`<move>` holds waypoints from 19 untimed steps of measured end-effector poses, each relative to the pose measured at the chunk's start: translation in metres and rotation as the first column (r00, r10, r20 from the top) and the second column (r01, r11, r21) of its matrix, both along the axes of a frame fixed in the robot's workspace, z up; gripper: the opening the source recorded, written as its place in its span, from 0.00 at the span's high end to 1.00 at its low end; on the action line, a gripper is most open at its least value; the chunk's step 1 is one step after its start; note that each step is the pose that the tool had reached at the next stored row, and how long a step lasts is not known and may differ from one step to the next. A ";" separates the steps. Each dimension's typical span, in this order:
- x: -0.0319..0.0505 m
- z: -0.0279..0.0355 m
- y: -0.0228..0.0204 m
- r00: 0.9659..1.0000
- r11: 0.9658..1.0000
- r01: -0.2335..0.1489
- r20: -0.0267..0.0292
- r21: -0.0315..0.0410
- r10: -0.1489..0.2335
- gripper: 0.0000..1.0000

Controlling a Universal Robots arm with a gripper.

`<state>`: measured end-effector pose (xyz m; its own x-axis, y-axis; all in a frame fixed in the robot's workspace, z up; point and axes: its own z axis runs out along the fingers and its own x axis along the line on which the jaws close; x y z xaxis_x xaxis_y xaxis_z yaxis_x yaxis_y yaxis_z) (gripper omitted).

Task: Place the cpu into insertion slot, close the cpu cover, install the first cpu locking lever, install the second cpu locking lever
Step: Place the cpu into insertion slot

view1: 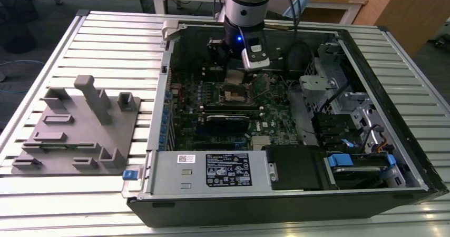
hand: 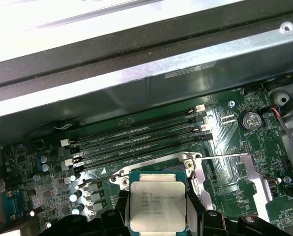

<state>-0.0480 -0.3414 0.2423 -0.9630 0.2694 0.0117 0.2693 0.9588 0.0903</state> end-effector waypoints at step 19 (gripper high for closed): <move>0.0000 -0.0005 0.0000 0.984 0.984 0.179 0.000 0.000 -0.179 0.46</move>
